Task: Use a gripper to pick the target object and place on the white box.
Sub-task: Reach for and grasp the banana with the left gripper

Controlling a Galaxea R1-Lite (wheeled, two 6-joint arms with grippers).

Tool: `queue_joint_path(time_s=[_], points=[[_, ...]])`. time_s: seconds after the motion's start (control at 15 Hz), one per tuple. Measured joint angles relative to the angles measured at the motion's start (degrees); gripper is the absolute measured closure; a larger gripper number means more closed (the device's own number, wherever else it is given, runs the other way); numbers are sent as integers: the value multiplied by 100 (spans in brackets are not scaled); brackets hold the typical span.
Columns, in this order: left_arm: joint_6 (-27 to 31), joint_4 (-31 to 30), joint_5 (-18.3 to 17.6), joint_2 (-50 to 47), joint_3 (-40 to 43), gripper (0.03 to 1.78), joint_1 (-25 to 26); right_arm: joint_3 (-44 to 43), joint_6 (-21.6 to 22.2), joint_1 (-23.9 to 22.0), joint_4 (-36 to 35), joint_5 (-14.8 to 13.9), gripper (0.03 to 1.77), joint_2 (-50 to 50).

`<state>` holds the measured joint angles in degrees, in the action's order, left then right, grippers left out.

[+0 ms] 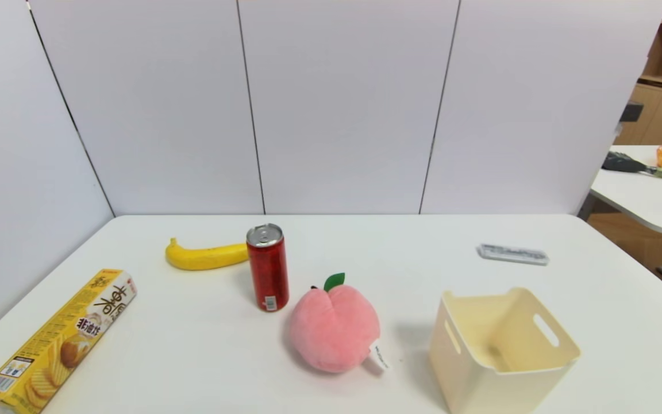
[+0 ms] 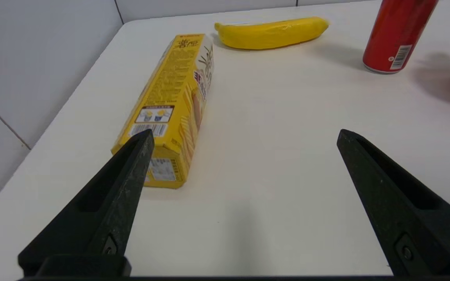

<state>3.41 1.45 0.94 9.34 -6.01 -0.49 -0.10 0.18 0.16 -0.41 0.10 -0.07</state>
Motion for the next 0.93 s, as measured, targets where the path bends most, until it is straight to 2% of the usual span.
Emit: queue_joint_path(time_s=[0.33,0.53,0.93], points=[[719,813,-10,2470,-2492,12,-56,0,0,0,1,0,10,0],[1204,1440,-52,4407,-4390,12,-96,0,-2,0,0,4,10,0],[2549,2821,-505,7917,-7687,12,-135,0,0,0,0,0,10,0]])
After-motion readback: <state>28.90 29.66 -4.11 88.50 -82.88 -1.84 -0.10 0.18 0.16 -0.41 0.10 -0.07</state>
